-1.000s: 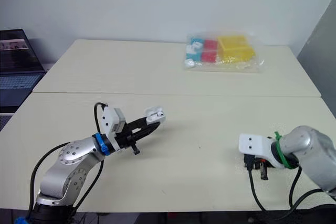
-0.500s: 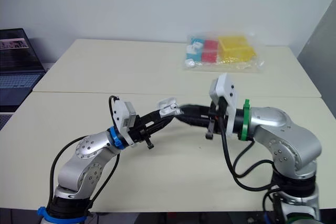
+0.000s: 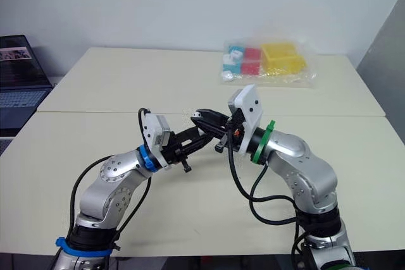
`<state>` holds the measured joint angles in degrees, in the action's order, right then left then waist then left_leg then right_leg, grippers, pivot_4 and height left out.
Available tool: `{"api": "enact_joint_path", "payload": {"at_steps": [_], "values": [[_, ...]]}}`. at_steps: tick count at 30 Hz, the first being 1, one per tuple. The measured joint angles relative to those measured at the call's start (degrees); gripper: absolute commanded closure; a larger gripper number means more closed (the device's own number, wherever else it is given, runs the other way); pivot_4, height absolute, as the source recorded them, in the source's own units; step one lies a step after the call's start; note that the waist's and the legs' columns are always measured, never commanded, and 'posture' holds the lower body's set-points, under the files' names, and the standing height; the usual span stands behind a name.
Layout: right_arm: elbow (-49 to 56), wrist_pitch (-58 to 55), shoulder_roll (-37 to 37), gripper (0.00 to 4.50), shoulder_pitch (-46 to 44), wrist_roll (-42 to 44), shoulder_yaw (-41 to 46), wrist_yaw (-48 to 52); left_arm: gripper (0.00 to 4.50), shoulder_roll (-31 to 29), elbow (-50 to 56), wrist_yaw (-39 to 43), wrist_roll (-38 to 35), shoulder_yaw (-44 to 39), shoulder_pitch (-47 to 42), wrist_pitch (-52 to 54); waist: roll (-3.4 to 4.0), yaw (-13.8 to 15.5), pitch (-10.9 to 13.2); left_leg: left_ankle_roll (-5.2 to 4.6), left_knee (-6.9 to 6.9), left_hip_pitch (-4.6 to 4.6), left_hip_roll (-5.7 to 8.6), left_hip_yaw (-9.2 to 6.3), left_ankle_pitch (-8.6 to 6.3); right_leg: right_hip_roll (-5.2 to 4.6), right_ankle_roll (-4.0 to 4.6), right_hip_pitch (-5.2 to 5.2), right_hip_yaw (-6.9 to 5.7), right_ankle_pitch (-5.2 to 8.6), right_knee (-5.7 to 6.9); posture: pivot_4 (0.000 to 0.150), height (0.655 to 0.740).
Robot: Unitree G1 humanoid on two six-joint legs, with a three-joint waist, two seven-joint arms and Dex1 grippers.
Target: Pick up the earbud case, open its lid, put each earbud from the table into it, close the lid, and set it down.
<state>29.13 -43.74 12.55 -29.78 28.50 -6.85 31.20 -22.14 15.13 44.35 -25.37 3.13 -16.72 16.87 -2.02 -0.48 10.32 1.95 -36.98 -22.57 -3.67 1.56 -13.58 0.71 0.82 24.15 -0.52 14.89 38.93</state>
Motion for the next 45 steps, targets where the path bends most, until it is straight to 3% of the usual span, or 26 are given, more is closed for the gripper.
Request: {"api": "enact_joint_path", "payload": {"at_steps": [27, 33, 45], "values": [[-3.4, 7.2, 0.8, 4.10, 3.9, -2.5, -2.5, -0.2, 3.71, 0.5, 0.0, -0.8, -0.4, 0.0, -0.7, 0.7, 0.00, 0.0, 0.0, 0.00, 0.02, 0.01, -0.01, -0.01, 0.00, 0.00, 0.00, 0.00, -0.02, 0.00, 0.00, 0.150, 0.7400], [-3.1, 8.4, 1.8, 2.02, 4.0, -3.2, -4.1, 0.0, 3.71, 0.5, 0.0, -1.6, -0.3, -0.2, -0.7, 1.3, 0.00, 0.0, 0.0, 0.00, 0.02, 0.01, -0.01, -0.01, 0.00, 0.00, 0.00, 0.01, -0.02, 0.00, -0.01, 0.150, 0.7400], [0.7, 6.7, 5.8, 2.00, 4.0, -2.3, -3.3, -0.1, 3.71, 0.5, 0.0, -1.3, -0.4, -0.2, -0.7, 1.4, 0.00, 0.0, 0.0, 0.00, 0.03, -0.01, 0.00, -0.01, 0.00, 0.00, 0.00, 0.01, -0.02, 0.00, -0.03, 0.150, 0.7400]]}}
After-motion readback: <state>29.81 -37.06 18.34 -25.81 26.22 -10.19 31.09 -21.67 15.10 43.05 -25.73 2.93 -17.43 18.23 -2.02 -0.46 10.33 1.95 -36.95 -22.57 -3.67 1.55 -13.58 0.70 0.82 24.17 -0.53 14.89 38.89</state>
